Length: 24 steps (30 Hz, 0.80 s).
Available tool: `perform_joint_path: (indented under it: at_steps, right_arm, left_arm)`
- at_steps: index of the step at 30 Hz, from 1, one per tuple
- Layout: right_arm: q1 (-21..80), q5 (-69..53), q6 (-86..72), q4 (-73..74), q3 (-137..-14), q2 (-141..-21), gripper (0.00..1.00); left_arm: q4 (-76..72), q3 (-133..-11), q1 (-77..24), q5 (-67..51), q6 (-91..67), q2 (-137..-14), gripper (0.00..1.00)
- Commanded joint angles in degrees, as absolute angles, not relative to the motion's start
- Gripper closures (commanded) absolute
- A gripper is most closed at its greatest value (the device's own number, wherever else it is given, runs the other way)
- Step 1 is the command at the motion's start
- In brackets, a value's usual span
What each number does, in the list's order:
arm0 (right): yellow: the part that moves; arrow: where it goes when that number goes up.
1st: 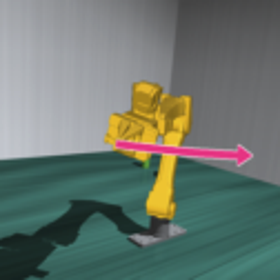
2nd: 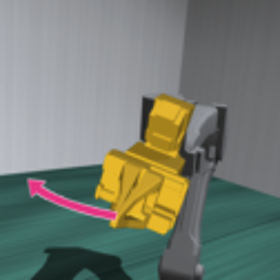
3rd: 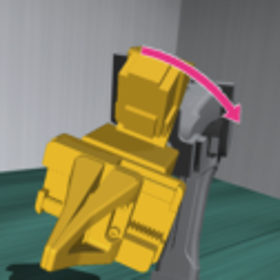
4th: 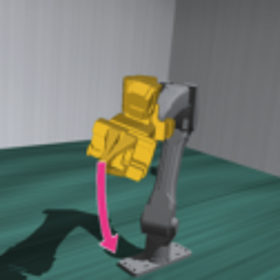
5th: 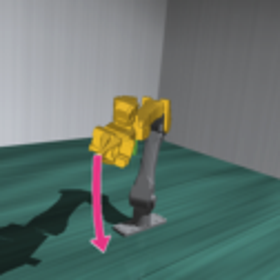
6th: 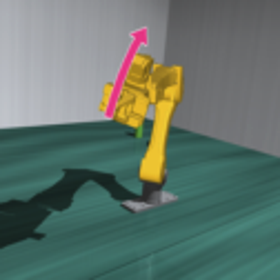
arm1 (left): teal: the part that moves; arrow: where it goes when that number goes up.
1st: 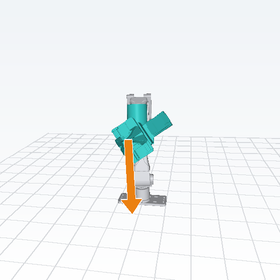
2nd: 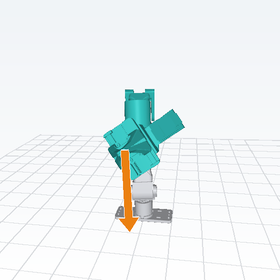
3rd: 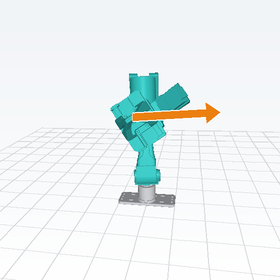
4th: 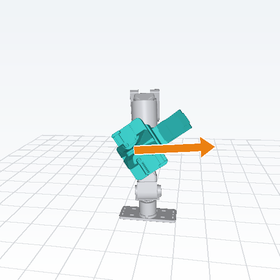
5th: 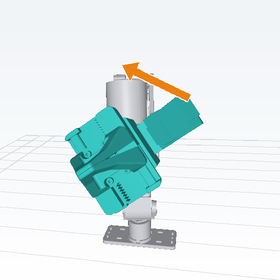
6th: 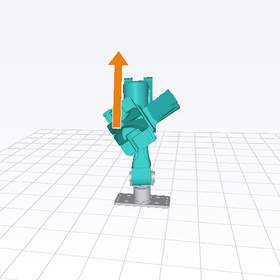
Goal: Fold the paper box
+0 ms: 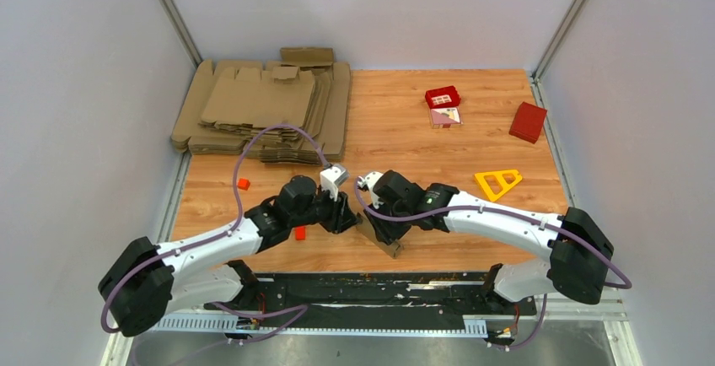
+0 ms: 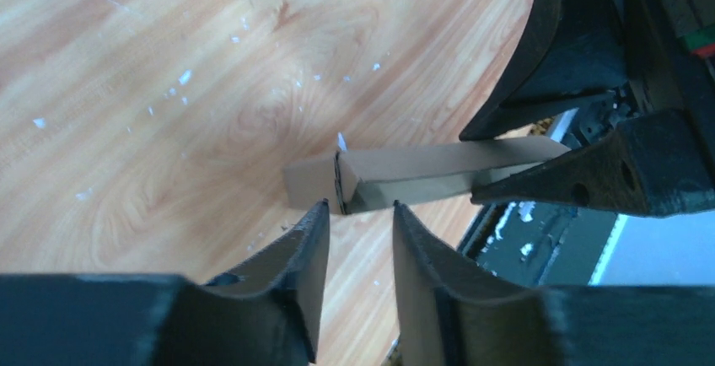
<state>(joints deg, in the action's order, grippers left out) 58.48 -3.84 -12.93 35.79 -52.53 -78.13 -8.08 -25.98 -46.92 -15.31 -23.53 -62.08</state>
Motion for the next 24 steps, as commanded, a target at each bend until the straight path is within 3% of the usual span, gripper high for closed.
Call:
perform_joint_path:
  at_steps: [1, 5, 8, 19, 24]
  right_arm:
    - [58.7, -3.7, -11.0, 34.7, -52.1, -78.7, 0.65]
    - [58.7, -4.3, -10.9, 34.0, -51.7, -78.1, 0.65]
    - [58.7, -4.7, -10.9, 33.8, -51.6, -77.9, 0.65]
    - [58.7, -4.5, -10.7, 33.5, -51.3, -77.9, 0.64]
    - [58.7, -3.9, -10.7, 33.6, -51.2, -78.0, 0.56]
  left_arm:
    - [-2.9, -28.6, -47.3, -14.9, -27.2, -58.1, 0.49]
    - [-0.8, -30.0, -47.0, -12.1, -29.8, -54.9, 0.30]
    - [-1.1, -31.0, -46.0, -11.3, -32.0, -55.2, 0.23]
    - [-6.3, -33.2, -44.0, -13.7, -35.6, -66.5, 0.32]
    - [-8.9, -31.3, -44.0, -13.7, -36.3, -68.7, 0.38]
